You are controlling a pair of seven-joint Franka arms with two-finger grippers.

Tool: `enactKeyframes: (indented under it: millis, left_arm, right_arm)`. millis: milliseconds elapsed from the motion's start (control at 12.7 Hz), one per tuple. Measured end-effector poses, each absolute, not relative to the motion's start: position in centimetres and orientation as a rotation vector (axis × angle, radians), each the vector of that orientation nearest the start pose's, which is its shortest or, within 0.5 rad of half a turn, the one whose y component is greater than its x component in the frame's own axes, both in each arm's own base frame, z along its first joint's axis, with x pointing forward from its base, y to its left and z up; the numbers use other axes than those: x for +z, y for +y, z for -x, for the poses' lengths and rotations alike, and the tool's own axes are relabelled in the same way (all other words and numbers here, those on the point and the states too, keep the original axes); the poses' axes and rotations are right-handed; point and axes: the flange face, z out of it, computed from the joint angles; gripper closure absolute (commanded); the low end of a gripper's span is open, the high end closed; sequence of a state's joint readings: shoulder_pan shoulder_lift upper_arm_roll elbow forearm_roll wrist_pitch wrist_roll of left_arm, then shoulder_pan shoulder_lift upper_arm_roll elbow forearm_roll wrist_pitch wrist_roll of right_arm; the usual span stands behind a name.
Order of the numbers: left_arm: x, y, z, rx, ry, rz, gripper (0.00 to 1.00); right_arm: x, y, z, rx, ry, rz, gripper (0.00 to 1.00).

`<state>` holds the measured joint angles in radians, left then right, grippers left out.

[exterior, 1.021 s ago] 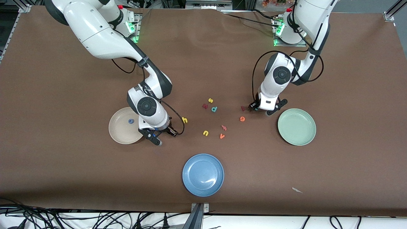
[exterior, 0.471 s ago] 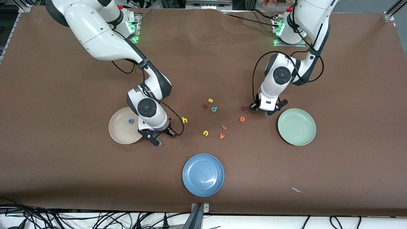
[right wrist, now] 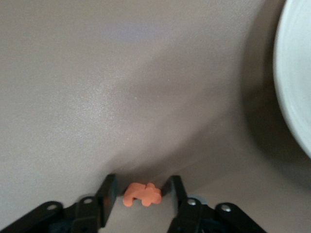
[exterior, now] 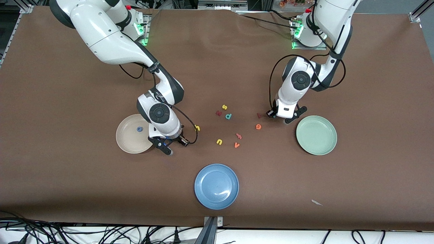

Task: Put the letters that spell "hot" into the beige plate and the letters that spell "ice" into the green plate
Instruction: 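Place the c with the left gripper while the right gripper places the 3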

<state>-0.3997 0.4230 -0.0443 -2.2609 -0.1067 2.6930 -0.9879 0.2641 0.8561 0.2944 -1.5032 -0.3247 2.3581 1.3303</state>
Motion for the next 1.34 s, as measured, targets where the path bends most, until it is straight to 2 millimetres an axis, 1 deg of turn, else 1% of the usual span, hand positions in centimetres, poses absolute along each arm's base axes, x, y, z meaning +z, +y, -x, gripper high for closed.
enactKeyframes:
  millis: [79, 157, 236, 314, 471, 550, 628, 707, 786, 864, 943, 1021, 1100, 1178, 1257, 1335]
  left_arm:
    - [17.7, -22.6, -49.2, 0.044, -1.008, 3.038, 0.84]
    - [18.5, -22.1, -50.0, 0.039, -1.000, 3.042, 0.84]
    - [19.9, -21.4, -51.0, 0.064, -0.977, 3.040, 0.84]
    - [21.6, -20.4, -52.0, 0.117, -0.939, 3.032, 0.84]
    - [25.4, -17.3, -54.1, 0.260, -0.803, 3.023, 0.83]
    - [26.6, -15.4, -54.8, 0.306, -0.735, 3.032, 0.83]
    - [27.0, -13.3, -55.4, 0.330, -0.676, 3.048, 0.81]
    - [26.8, -11.3, -55.7, 0.348, -0.629, 3.062, 0.79]
    - [26.1, -9.7, -55.9, 0.367, -0.586, 3.073, 0.72]
    - [25.0, -8.7, -55.9, 0.388, -0.541, 3.073, 0.67]
    - [24.0, -7.9, -55.9, 0.392, -0.502, 3.059, 0.54]
    - [23.2, -7.4, -56.0, 0.388, -0.481, 3.046, 0.30]
    - [22.6, -7.2, -56.0, 0.384, -0.472, 3.042, 0.00]
    - [22.4, -7.1, -56.1, 0.382, -0.468, 3.042, 0.00]
    - [22.6, -7.1, -56.3, 0.376, -0.467, 3.044, 0.00]
    - [22.8, -7.2, -56.5, 0.367, -0.466, 3.047, 0.00]
  right_arm:
    - [17.5, 34.5, -62.6, -0.058, 0.989, 2.952, 0.64]
    - [17.6, 34.6, -62.6, -0.060, 0.988, 2.950, 0.69]
    - [17.8, 34.7, -62.6, -0.063, 0.986, 2.948, 0.74]
    - [17.8, 34.7, -62.6, -0.063, 0.986, 2.950, 0.77]
    - [17.8, 34.7, -62.6, -0.063, 0.986, 2.950, 0.79]
    - [17.8, 34.7, -62.6, -0.063, 0.985, 2.950, 0.79]
    - [17.8, 34.7, -62.6, -0.065, 0.982, 2.950, 0.79]
    - [17.9, 34.7, -62.7, -0.069, 0.975, 2.949, 0.79]
    - [18.1, 34.7, -62.9, -0.074, 0.967, 2.950, 0.79]
    - [18.5, 34.5, -63.0, -0.077, 0.963, 2.955, 0.79]
    - [19.1, 34.2, -63.1, -0.078, 0.957, 2.965, 0.79]
    - [19.8, 33.9, -63.3, -0.078, 0.940, 2.983, 0.79]
    - [20.7, 33.5, -63.3, -0.074, 0.917, 3.008, 0.79]
    - [21.6, 32.8, -63.4, -0.070, 0.883, 3.037, 0.79]
    - [22.5, 31.5, -63.5, -0.067, 0.835, 3.066, 0.78]
    - [23.4, 29.5, -63.6, -0.062, 0.777, 3.095, 0.76]
